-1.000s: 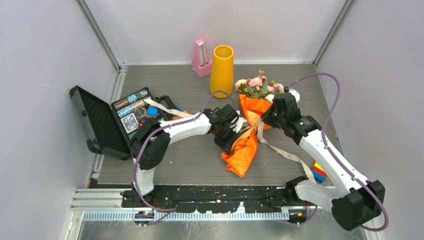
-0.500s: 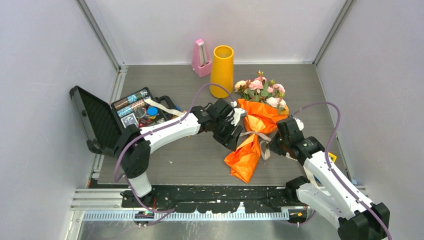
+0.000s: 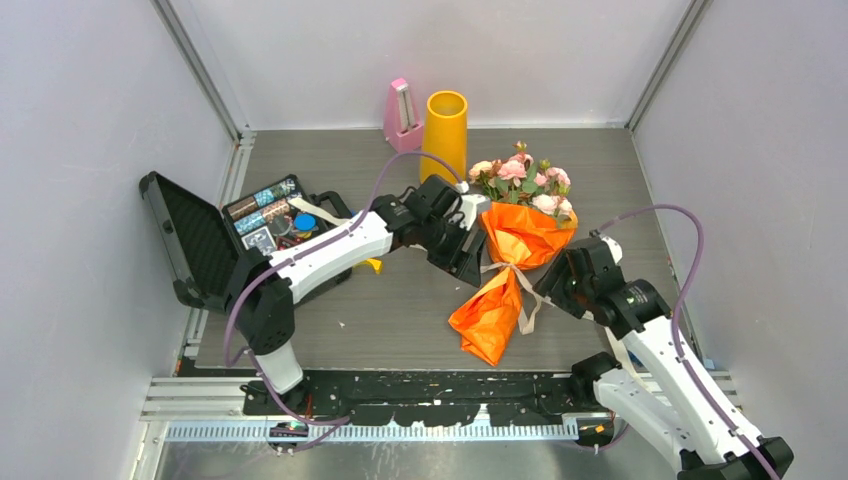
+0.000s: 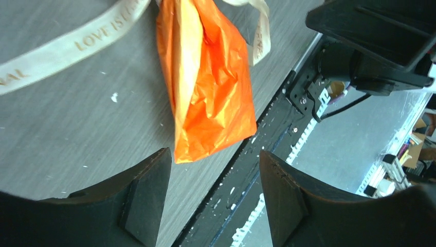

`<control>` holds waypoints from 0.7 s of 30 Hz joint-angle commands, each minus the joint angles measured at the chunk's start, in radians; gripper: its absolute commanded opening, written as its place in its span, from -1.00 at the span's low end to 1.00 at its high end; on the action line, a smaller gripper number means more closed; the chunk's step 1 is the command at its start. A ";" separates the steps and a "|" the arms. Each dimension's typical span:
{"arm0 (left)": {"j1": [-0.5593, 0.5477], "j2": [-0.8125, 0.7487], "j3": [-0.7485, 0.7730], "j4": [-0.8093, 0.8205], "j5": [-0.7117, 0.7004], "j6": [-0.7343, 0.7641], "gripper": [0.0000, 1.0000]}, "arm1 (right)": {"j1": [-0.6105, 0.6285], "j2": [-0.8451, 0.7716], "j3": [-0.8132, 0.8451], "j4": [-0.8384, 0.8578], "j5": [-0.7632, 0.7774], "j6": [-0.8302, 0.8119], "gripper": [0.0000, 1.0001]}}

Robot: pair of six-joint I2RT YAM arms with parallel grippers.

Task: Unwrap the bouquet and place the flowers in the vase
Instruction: Untie the ribbon from the wrapping paper.

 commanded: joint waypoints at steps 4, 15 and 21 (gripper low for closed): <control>0.066 -0.029 0.055 0.005 0.023 0.013 0.30 | 0.004 0.137 0.093 0.206 0.005 -0.132 0.01; 0.082 -0.014 -0.043 0.147 0.077 -0.046 0.27 | 0.004 0.503 0.222 0.389 -0.087 -0.364 -0.24; 0.059 0.059 -0.105 0.239 0.144 -0.097 0.28 | 0.006 0.586 0.248 0.430 -0.123 -0.387 -0.26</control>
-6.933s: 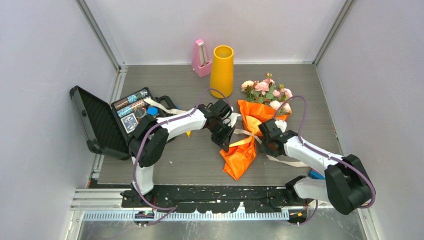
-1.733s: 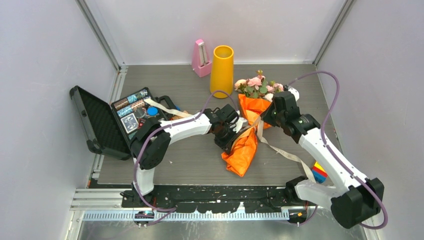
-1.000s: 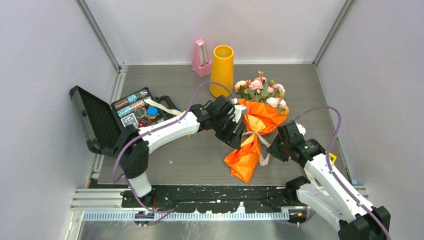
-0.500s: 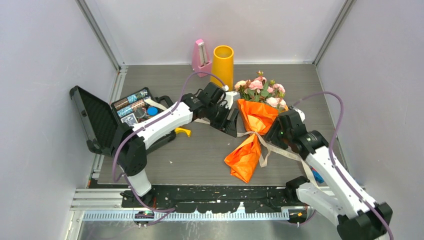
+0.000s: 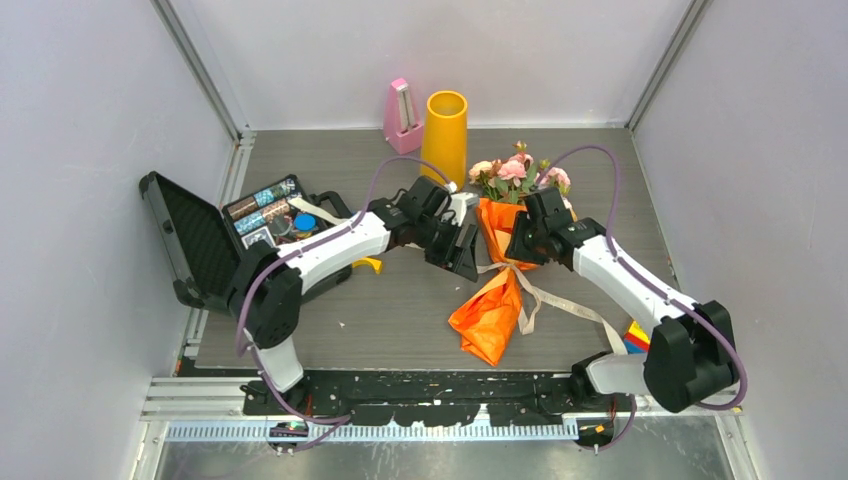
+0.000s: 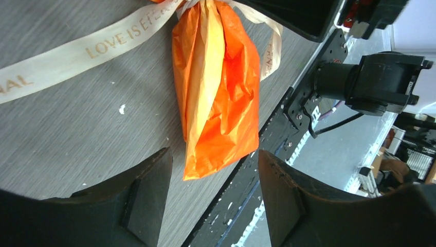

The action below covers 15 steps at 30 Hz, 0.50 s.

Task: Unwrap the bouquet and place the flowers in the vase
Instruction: Untie the ribbon from the wrapping paper.

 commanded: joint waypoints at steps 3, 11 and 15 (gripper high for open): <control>-0.037 0.082 -0.028 0.096 0.082 -0.031 0.32 | 0.011 0.066 0.056 0.064 -0.016 -0.028 -0.27; -0.048 0.145 -0.045 0.092 0.055 -0.023 0.28 | 0.038 0.085 0.050 0.013 0.070 0.093 -0.31; -0.050 0.166 -0.039 0.076 0.069 -0.029 0.20 | 0.067 0.087 0.044 0.003 0.097 0.151 -0.34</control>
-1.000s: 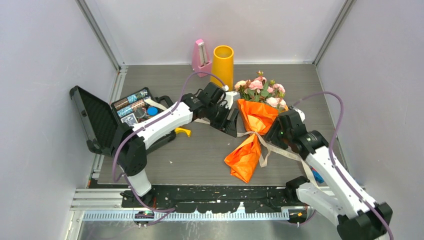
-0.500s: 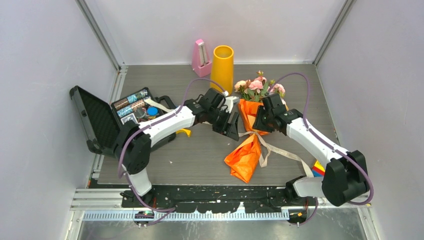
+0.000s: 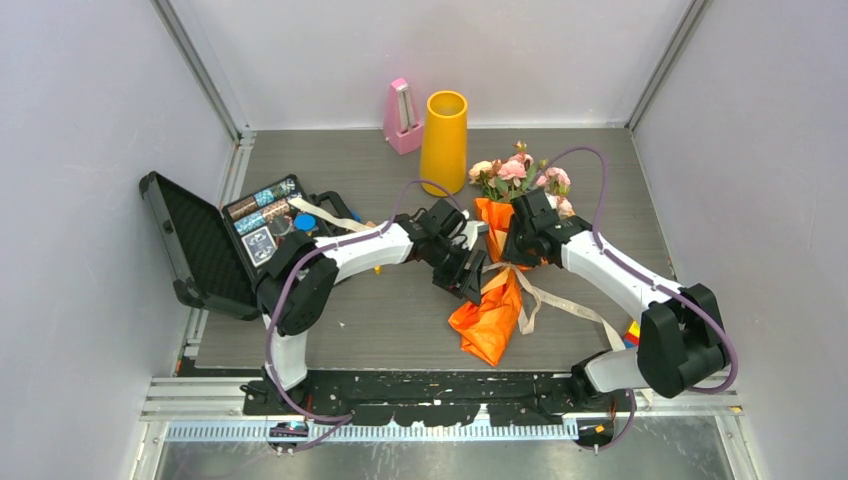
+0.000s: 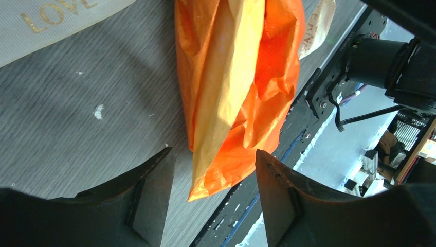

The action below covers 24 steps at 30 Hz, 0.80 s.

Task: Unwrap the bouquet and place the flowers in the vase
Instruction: Untie the ribbon from the wrapping paper.

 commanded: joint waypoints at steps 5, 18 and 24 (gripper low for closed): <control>-0.011 0.017 -0.005 0.029 0.025 -0.010 0.06 | 0.044 0.017 0.039 -0.066 0.137 0.138 -0.40; -0.031 0.041 -0.001 0.017 0.021 -0.014 -0.44 | 0.064 0.041 0.009 -0.077 0.223 0.178 -0.40; -0.033 0.042 -0.013 0.017 0.019 -0.014 -0.88 | 0.064 0.052 -0.017 -0.054 0.228 0.191 -0.96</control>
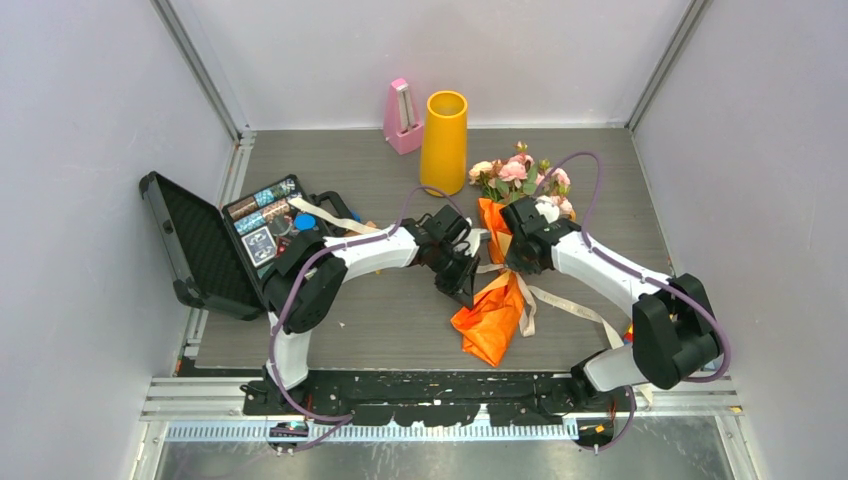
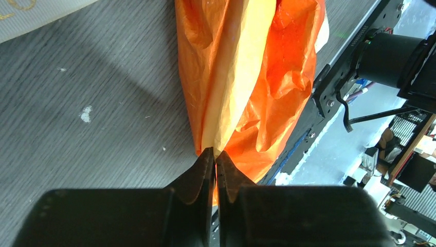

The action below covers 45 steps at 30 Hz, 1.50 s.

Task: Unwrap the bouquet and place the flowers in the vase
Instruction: Untie the ribbon from the wrapping paper.

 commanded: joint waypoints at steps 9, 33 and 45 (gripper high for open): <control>-0.007 -0.001 -0.014 0.001 0.004 0.012 -1.00 | 0.005 -0.099 -0.006 0.023 0.089 0.045 -1.00; -0.008 0.000 -0.019 -0.006 0.004 -0.002 -1.00 | 0.004 -0.309 -0.183 0.030 0.241 0.160 -1.00; -0.012 -0.007 -0.031 0.012 0.023 -0.020 -1.00 | 0.001 -0.377 -0.241 0.052 0.189 0.147 -0.99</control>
